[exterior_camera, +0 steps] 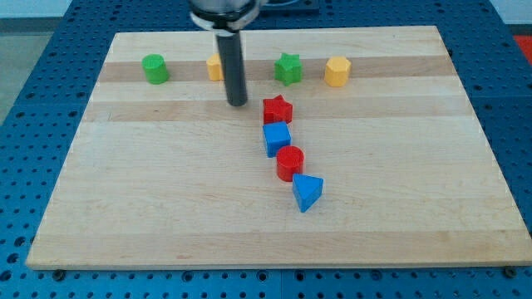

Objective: Move the yellow hexagon to the top center

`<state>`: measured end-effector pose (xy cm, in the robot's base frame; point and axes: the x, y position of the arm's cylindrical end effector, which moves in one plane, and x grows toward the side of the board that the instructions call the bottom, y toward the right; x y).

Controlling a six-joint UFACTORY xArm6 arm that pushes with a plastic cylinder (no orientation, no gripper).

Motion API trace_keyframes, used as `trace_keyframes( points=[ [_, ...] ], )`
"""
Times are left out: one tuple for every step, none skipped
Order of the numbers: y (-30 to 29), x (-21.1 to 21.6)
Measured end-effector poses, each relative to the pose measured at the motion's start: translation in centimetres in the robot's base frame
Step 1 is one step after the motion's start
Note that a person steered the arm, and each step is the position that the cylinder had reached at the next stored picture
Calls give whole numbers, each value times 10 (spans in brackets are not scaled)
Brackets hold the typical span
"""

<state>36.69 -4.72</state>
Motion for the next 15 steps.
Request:
trace_keyframes(
  points=[
    [50,0],
    [77,0],
    [83,-6],
    [105,-30],
    [107,-35],
    [117,-33],
    [120,-33],
    [142,-40],
    [151,-55],
    [151,-68],
    [146,-57],
    [159,-42],
    [203,-42],
    [217,-59],
    [217,-82]
  ],
)
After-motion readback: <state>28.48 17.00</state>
